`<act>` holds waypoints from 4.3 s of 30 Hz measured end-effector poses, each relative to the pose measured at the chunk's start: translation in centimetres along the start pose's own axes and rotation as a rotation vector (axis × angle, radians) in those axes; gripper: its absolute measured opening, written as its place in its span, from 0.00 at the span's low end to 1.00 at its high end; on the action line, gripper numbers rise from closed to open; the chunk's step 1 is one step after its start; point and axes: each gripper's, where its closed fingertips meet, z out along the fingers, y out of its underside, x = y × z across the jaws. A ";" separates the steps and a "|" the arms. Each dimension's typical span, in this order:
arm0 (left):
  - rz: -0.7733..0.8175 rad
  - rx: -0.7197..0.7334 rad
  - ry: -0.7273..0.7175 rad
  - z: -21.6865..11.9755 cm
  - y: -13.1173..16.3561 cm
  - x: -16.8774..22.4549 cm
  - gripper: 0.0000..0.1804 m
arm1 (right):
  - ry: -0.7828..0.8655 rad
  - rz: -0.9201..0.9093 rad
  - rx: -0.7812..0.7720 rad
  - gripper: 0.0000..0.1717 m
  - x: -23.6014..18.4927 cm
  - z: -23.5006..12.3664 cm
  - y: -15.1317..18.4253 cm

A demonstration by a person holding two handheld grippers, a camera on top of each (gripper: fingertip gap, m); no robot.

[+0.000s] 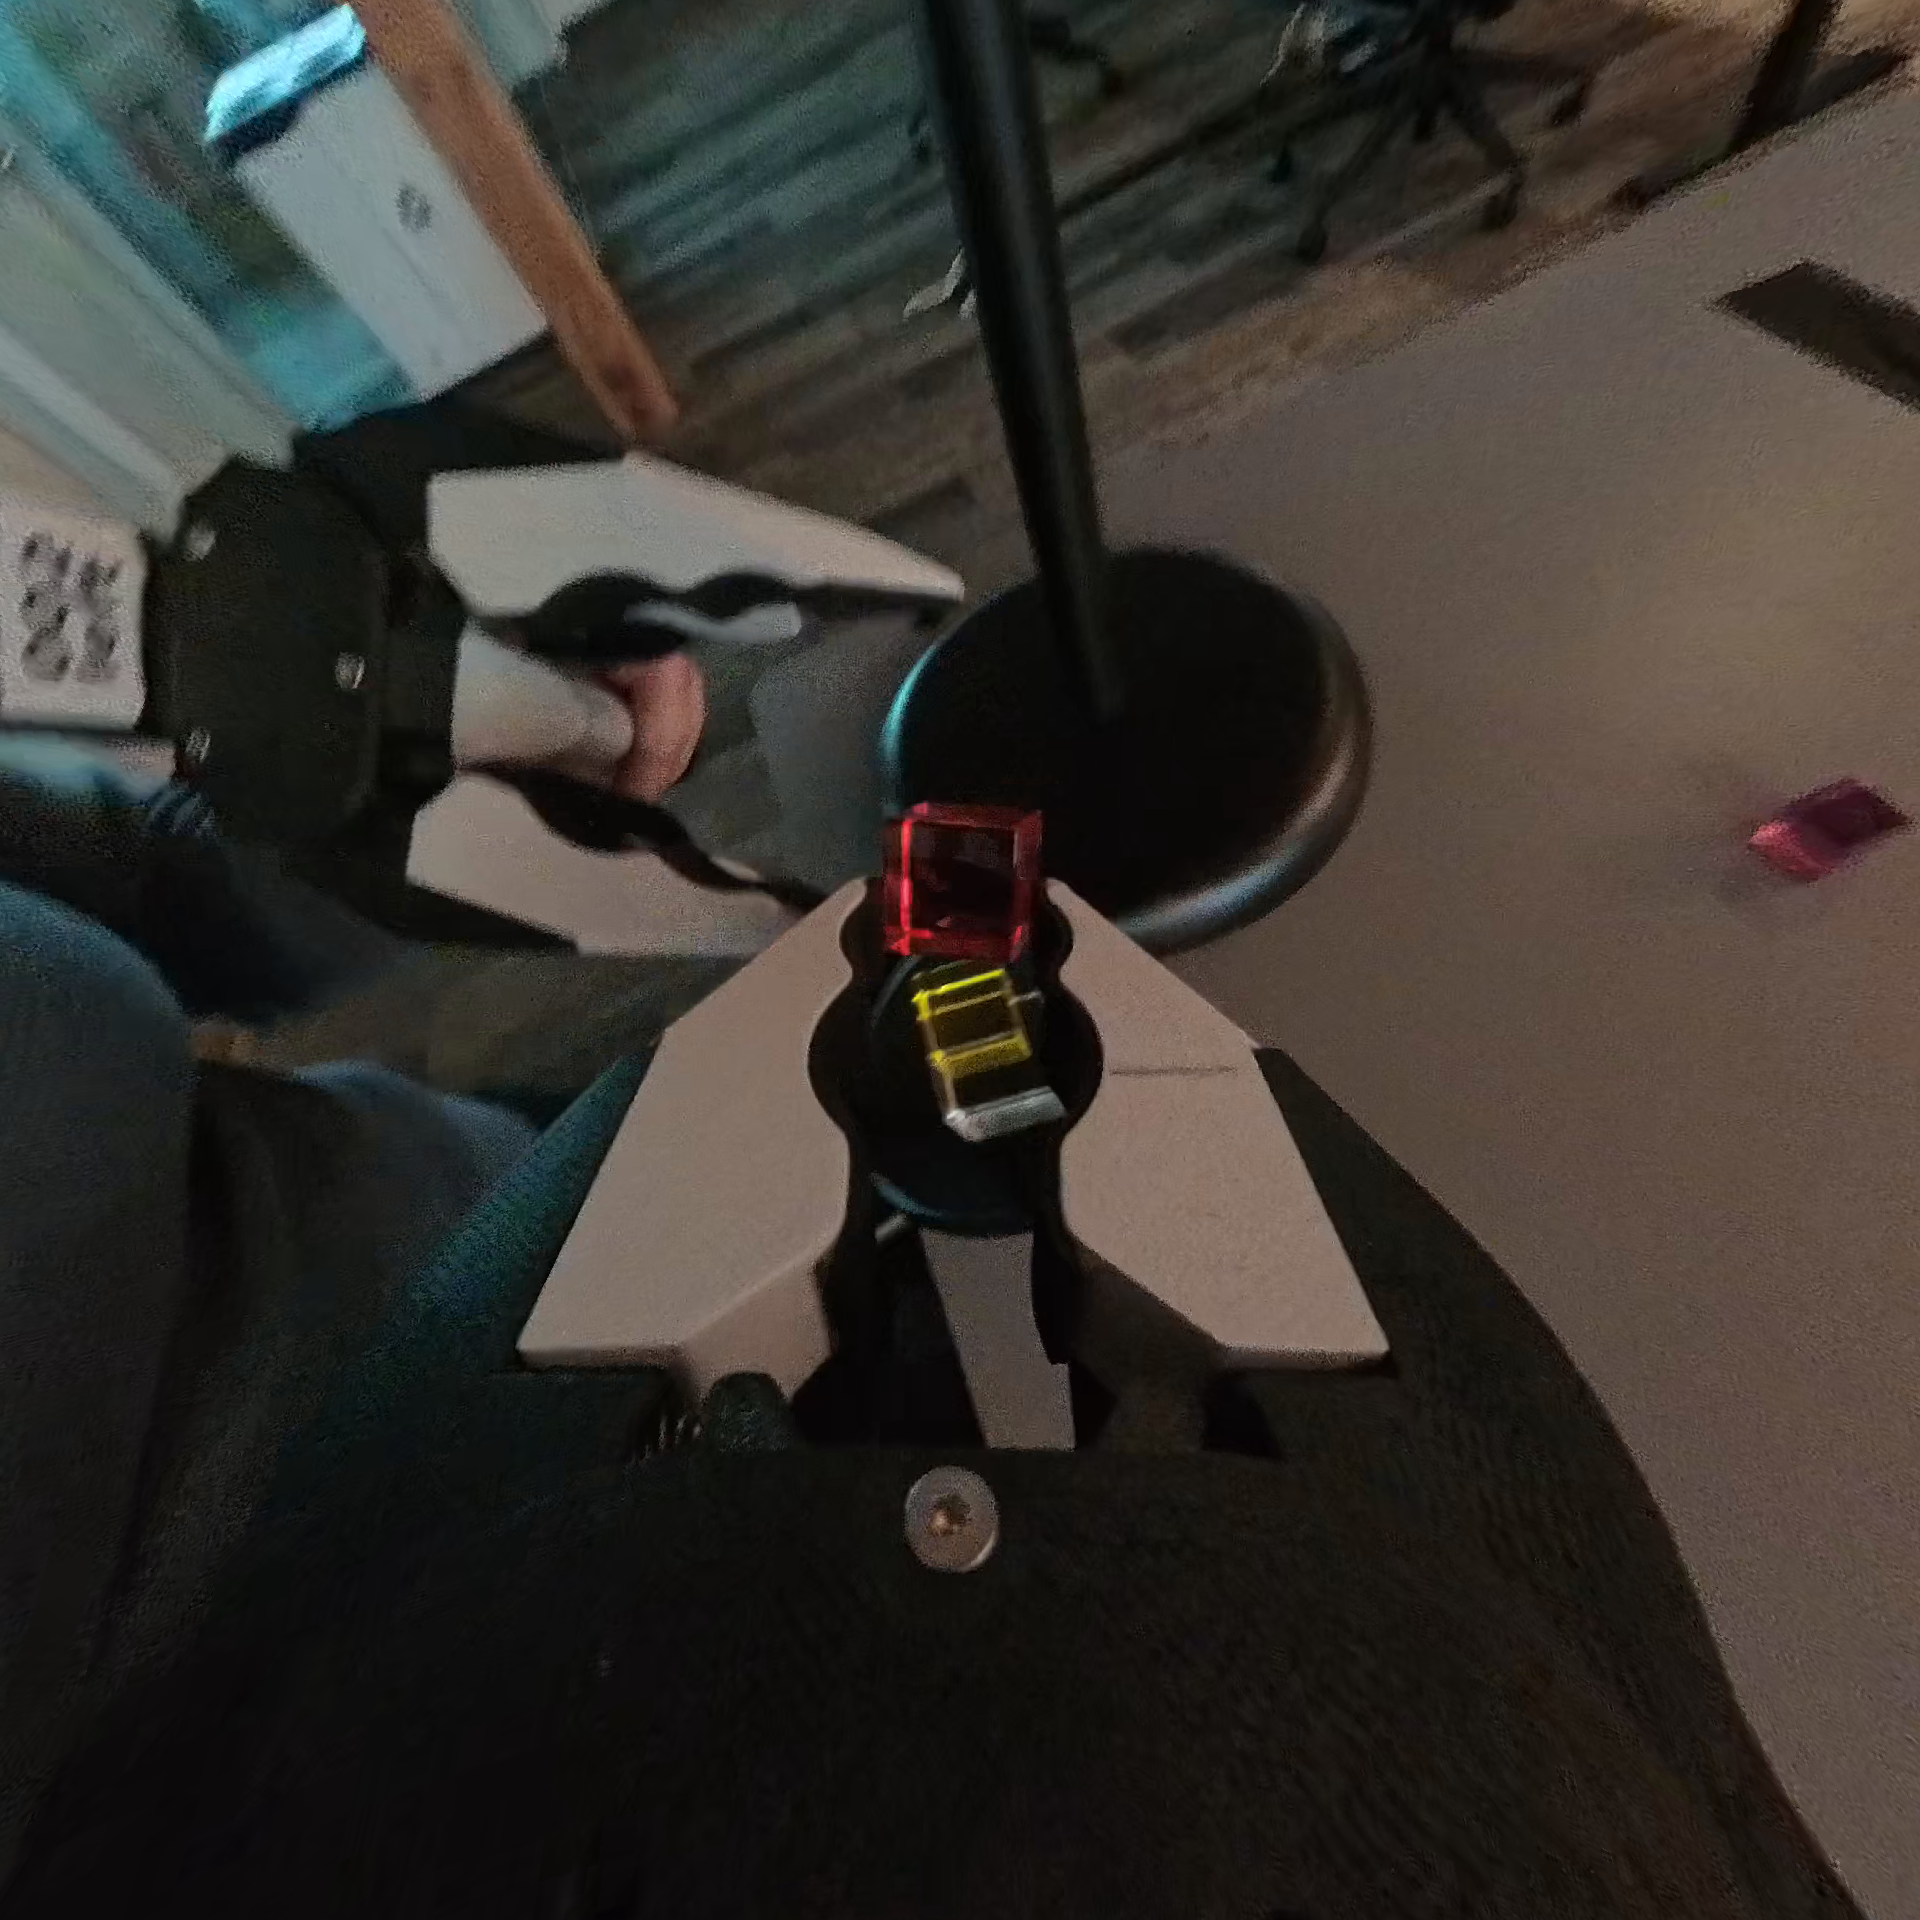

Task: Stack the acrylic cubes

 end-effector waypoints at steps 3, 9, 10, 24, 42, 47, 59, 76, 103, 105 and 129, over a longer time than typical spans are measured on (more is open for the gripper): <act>-0.145 0.000 -0.027 -1.9 1.9 -1.5 0.33 | -0.042 -0.062 -0.220 0.15 -0.3 0.5 1.6; -0.252 -0.012 -0.085 -4.2 4.5 -2.7 0.31 | -0.061 -0.220 -0.451 0.15 -0.9 1.9 3.1; -0.259 -0.027 -0.084 -4.2 4.9 -2.7 0.31 | -0.076 -0.234 -0.476 0.15 -1.0 2.2 3.4; -0.270 -0.135 -0.044 -4.0 7.4 -1.9 0.24 | -0.048 -0.240 -0.581 0.15 0.2 3.3 4.8; -0.323 -0.155 -0.071 -4.1 8.7 -2.9 0.30 | 0.005 -0.119 -0.208 0.34 2.7 1.0 -0.5; -0.378 -0.174 -0.129 -6.0 10.4 -4.2 0.31 | 0.389 0.137 0.149 0.30 16.3 0.0 -3.2; -0.545 -0.301 -0.310 -13.5 16.9 -5.7 0.32 | 0.719 0.284 0.019 0.31 32.4 11.8 4.0; -0.575 -0.322 -0.317 -15.5 17.7 -5.3 0.32 | 0.774 0.139 0.040 0.14 31.7 11.0 3.5; -0.523 -0.224 -0.191 -13.5 14.8 -2.0 0.31 | -0.194 -0.332 -0.100 0.15 -1.0 2.6 2.3; -0.523 -0.231 -0.194 -13.6 15.0 -2.0 0.32 | -0.195 -0.335 -0.108 0.15 -0.9 2.8 2.3; -0.524 -0.160 -0.910 -35.7 14.4 -14.0 0.50 | 0.186 -0.502 0.766 0.42 -2.7 -3.9 -13.6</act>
